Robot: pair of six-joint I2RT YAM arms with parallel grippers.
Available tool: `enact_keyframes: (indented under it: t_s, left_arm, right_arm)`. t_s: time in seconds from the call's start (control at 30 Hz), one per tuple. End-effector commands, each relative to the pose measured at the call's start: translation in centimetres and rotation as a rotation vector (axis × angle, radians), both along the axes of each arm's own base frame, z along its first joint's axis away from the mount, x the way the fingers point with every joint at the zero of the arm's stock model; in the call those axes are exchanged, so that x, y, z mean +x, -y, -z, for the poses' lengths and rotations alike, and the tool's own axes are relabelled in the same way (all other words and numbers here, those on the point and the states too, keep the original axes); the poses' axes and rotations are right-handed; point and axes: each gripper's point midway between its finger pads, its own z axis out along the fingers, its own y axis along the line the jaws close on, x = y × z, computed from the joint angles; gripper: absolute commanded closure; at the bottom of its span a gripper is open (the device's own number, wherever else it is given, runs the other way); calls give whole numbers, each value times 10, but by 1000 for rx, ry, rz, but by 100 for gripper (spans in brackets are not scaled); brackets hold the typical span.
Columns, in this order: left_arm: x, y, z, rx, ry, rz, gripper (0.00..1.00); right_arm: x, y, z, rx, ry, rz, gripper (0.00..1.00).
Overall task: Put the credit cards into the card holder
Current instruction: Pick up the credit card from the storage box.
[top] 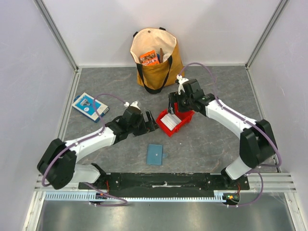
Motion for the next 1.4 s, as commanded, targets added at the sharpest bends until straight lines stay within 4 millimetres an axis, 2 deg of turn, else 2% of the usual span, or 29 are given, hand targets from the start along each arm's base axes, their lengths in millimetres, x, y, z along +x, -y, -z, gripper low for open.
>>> enact_keyframes:
  t_s: [0.0,0.1,0.27,0.43,0.8,1.0,1.37]
  left_arm:
    - [17,34,-20,-165,48,124,2]
    - [24,44,-16,-192,47,137,3]
    - [27,54,-2,-226,17,128,7]
    - [30,52,9,-240,17,94,9]
    - [32,54,23,-284,48,64,21]
    - [35,59,27,-289,42,77,27]
    - [37,65,29,-289,38,95,38]
  right_arm:
    - [8,-17,-5,39,-9,-102,13]
    - [14,-19,9,22,-29,-112,13]
    - [22,-16,22,8,-41,-116,11]
    - [26,-15,35,24,-77,-124,10]
    - [28,-23,62,50,-138,-143,9]
    - [23,-26,63,68,-155,-156,9]
    - [12,-29,52,110,-164,-179,18]
